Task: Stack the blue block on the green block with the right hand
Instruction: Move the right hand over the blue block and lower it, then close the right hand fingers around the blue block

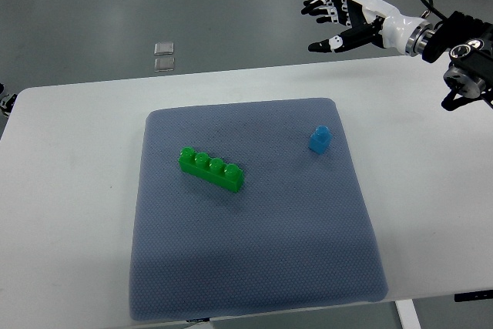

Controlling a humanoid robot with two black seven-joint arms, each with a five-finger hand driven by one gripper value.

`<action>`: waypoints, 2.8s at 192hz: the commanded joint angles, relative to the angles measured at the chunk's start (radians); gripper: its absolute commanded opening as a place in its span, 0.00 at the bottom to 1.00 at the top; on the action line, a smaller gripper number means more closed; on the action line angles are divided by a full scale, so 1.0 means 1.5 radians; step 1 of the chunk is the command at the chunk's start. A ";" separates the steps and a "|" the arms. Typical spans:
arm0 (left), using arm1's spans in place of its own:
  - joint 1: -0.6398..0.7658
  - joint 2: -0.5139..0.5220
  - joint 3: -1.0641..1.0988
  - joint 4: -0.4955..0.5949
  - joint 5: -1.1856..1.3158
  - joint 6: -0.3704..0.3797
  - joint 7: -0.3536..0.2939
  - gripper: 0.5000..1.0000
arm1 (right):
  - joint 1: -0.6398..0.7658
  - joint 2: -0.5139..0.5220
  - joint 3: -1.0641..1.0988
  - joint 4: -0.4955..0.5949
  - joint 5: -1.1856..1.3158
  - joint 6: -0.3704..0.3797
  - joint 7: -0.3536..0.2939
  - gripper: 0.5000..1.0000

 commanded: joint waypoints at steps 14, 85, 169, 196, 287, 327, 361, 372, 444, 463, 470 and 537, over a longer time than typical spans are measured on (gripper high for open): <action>0.000 0.000 0.000 0.000 0.000 0.000 0.000 1.00 | 0.015 -0.002 -0.003 0.049 -0.211 0.026 0.001 0.82; 0.000 0.000 -0.001 0.000 0.000 0.000 0.000 1.00 | 0.010 0.008 -0.062 0.053 -0.491 0.018 0.013 0.82; 0.000 0.000 -0.001 0.000 0.000 0.000 0.000 1.00 | 0.000 0.011 -0.079 0.055 -0.564 -0.044 0.021 0.82; 0.000 0.000 0.000 0.000 0.000 0.000 0.000 1.00 | -0.007 0.025 -0.096 0.054 -0.582 -0.062 0.022 0.82; 0.000 0.000 0.000 0.000 0.000 0.000 0.000 1.00 | -0.043 0.039 -0.110 0.033 -0.584 -0.126 0.021 0.82; 0.000 0.000 -0.001 0.000 0.000 0.000 0.000 1.00 | -0.045 0.038 -0.153 0.031 -0.594 -0.171 0.023 0.82; 0.000 0.000 -0.001 0.000 0.000 0.000 0.001 1.00 | -0.044 0.038 -0.158 0.030 -0.599 -0.189 0.026 0.82; 0.000 0.000 0.000 0.000 0.000 0.000 0.000 1.00 | -0.044 0.038 -0.162 0.023 -0.602 -0.194 0.026 0.82; 0.000 0.000 -0.001 0.000 0.000 0.000 0.001 1.00 | -0.047 0.039 -0.180 0.013 -0.605 -0.218 0.027 0.81; 0.000 0.000 0.000 0.000 0.000 0.000 0.000 1.00 | -0.048 0.039 -0.180 0.011 -0.605 -0.218 0.027 0.81; 0.000 0.000 -0.001 0.000 0.000 0.000 0.000 1.00 | -0.049 0.039 -0.180 0.011 -0.606 -0.219 0.027 0.80; 0.000 0.000 -0.001 0.000 0.000 0.000 0.000 1.00 | -0.051 0.049 -0.195 -0.012 -0.620 -0.252 0.027 0.75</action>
